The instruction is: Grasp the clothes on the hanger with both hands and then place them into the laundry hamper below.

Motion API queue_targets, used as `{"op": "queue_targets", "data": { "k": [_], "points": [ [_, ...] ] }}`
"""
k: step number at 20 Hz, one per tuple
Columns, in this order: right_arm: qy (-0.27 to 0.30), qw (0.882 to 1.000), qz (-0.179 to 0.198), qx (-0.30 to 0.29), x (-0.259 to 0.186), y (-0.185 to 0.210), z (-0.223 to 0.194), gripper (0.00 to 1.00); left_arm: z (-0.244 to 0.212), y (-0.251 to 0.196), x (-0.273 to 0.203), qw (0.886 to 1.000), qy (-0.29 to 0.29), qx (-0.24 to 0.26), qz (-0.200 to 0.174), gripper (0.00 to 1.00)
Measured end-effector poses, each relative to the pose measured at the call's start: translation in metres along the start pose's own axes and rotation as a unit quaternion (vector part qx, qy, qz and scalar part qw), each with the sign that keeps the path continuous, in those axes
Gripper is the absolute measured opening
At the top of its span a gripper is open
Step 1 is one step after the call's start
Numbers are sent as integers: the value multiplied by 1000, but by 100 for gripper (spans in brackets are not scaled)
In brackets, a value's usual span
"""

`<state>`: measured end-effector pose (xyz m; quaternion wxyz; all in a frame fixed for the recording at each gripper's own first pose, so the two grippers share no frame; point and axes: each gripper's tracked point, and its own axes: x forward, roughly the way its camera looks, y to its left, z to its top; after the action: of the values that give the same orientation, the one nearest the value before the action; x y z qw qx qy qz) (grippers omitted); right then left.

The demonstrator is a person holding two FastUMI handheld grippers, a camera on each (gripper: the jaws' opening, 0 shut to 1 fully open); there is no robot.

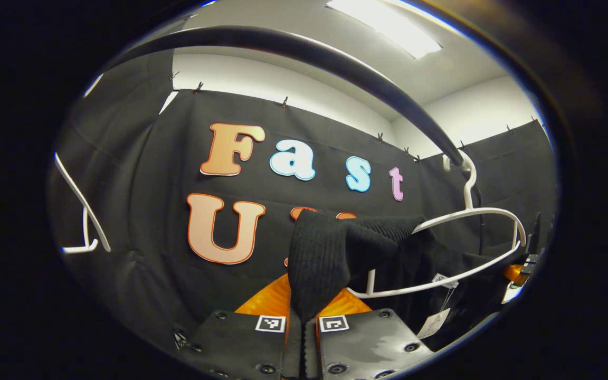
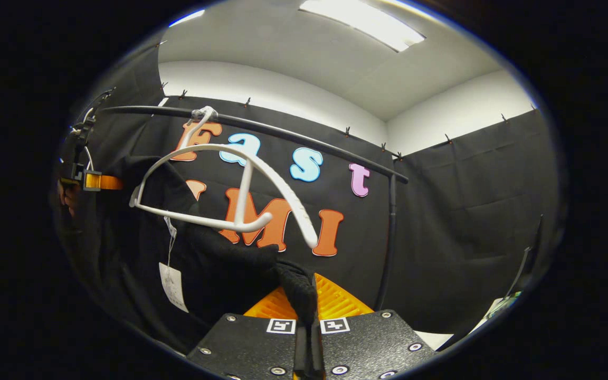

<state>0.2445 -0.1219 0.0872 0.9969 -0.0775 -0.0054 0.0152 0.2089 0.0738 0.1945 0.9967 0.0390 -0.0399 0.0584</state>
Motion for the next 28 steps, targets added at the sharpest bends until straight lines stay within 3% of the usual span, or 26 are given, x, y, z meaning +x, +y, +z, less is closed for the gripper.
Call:
{"op": "queue_targets", "data": {
  "k": [8, 21, 28],
  "points": [
    [-1, 1000, 26, 13, -8, 27, -2, 2, -2, 37, 16, 999, 14, 8, 37, 9],
    [-1, 997, 71, 6, -47, 76, -9, 2, -17, 35, -41, 999, -17, 14, 25, 9],
    [23, 994, 106, 21, -59, 117, -36, 2, -57, 47, -51, 999, 10, 12, 30, 10]
  ]
}}
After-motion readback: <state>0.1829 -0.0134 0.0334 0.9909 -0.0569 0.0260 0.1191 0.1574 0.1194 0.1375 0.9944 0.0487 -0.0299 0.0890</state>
